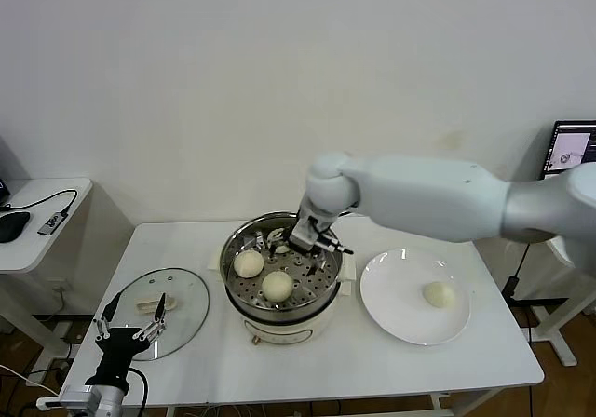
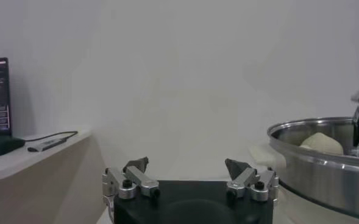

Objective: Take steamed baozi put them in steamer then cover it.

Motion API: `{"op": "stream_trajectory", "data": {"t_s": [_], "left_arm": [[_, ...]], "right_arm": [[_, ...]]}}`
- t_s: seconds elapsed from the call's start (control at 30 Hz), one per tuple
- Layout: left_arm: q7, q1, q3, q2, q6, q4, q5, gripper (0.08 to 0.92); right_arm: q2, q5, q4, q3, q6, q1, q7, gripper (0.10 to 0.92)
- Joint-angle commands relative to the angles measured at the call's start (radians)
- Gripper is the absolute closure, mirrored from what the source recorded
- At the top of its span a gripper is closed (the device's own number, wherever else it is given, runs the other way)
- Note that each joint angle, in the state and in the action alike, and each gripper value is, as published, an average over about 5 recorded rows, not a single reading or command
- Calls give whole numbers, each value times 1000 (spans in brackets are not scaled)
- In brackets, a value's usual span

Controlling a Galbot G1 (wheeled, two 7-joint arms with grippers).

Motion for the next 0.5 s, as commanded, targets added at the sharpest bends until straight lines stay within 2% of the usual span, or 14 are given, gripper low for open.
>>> {"op": "stream_trajectory", "data": {"t_s": [0.03, 0.23, 0.5], "left_arm": [[0, -1, 2, 8, 0, 4, 1, 177], [0, -3, 13, 20, 0, 7, 4, 177], [0, -9, 29, 26, 1, 8, 8, 177]], "right_arm": [[-310, 102, 109, 40, -378, 45, -53, 203], [-518, 53, 139, 84, -484, -51, -37, 203], [-647, -105, 104, 210, -405, -267, -52, 203]]}}
